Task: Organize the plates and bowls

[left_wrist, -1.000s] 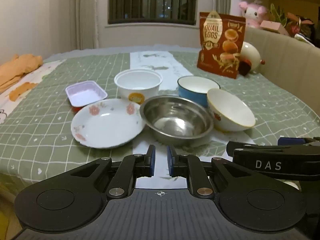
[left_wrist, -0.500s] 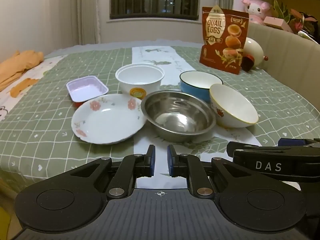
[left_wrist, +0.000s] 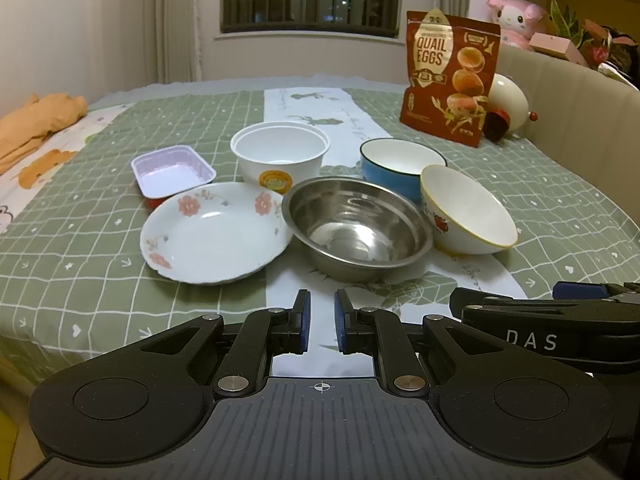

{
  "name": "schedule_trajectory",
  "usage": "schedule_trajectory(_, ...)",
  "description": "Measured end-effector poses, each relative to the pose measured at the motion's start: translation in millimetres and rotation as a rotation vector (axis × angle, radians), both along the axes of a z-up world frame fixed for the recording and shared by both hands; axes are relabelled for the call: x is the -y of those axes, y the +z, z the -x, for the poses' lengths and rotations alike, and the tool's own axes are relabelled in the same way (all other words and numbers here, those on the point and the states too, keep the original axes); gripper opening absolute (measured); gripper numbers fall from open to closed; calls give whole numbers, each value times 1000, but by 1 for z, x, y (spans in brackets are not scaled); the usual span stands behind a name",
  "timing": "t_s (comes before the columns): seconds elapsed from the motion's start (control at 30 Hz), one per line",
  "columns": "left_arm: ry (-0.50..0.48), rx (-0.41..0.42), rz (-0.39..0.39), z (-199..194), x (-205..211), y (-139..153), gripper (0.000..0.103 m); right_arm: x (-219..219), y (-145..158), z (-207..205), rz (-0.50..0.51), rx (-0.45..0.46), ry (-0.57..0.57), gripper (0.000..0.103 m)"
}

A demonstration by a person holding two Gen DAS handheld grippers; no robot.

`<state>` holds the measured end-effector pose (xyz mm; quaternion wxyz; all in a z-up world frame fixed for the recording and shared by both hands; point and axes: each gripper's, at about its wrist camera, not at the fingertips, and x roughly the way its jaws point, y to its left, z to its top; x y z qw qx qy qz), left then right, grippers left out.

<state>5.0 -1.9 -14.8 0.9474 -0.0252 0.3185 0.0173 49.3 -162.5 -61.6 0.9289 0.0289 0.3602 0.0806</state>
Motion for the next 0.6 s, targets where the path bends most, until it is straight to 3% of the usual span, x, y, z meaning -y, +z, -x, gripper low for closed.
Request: schedule_trajectory(0.6,9,-9,7,-2,-2,1,14,-2,0,1,-1,-4,2,103)
